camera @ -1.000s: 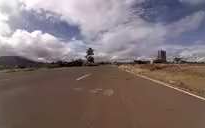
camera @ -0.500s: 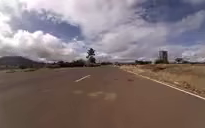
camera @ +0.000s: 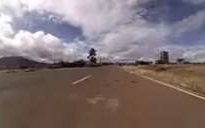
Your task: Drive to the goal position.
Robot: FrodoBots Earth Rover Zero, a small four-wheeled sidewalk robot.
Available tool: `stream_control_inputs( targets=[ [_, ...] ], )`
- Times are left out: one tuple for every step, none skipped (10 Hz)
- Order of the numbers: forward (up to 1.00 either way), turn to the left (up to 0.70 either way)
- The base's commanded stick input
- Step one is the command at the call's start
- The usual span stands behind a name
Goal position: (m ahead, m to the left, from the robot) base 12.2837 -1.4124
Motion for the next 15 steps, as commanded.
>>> stream_control_inputs(
  targets=[
    [0.70, -0.03],
    [0.70, -0.05],
    [0.70, -0.06],
    [0.70, -0.07],
    [0.70, -0.08],
    [0.70, 0.00],
    [0.70, 0.00],
    [0.70, 0.00],
    [0.70, 0.00],
    [0.70, 0.00],
    [0.70, 0.00],
    [0.70, 0.00],
    [0.70, 0.00],
    [0.70, 0.00],
    [0.70, 0.00]
  ],
)
